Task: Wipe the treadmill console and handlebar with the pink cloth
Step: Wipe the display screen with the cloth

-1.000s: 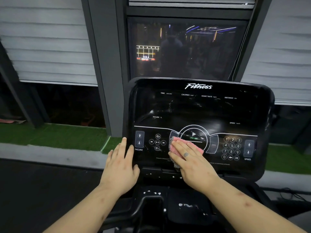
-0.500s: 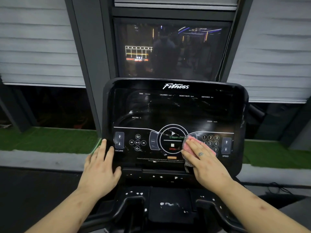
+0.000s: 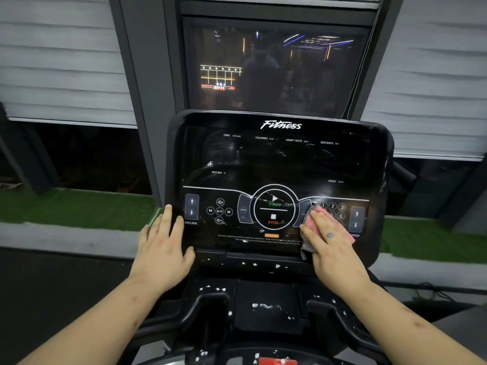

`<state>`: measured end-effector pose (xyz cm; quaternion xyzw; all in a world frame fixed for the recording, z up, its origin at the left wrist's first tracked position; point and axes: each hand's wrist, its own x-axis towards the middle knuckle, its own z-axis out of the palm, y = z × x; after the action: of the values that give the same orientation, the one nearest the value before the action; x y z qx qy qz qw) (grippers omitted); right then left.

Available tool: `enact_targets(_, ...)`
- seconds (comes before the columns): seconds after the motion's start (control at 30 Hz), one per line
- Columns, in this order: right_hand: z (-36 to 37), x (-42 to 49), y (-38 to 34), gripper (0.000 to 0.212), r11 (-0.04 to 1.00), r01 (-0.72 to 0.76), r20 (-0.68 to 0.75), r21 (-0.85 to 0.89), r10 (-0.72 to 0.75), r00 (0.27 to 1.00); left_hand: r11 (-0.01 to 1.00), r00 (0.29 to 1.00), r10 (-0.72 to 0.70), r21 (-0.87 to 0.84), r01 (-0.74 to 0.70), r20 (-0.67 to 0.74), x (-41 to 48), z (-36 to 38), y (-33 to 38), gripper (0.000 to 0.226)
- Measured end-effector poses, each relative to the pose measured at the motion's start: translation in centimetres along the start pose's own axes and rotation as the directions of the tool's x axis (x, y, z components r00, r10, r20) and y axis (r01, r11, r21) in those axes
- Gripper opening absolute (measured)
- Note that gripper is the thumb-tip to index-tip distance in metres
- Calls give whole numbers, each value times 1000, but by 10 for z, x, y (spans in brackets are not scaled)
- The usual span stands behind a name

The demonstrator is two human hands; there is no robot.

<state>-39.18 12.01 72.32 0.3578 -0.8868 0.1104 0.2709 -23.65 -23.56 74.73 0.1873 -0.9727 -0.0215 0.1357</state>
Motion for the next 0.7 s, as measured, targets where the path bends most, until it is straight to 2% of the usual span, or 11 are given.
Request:
enact_targets(0.13, 4, 7, -22, 56, 1000, 7, 35, -3, -7, 999, 1000, 1000, 14, -7, -14, 0, 1, 0, -2, 78)
enact_targets(0.37, 29, 24, -72, 63, 997, 65, 52, 39, -67, 996, 998, 999, 45, -37, -45, 13, 2, -2, -10, 76)
enact_targets(0.7, 51, 59, -156, 60, 976, 190, 63, 109, -197, 978, 994, 997, 75, -80, -72, 32, 3, -3, -14, 75)
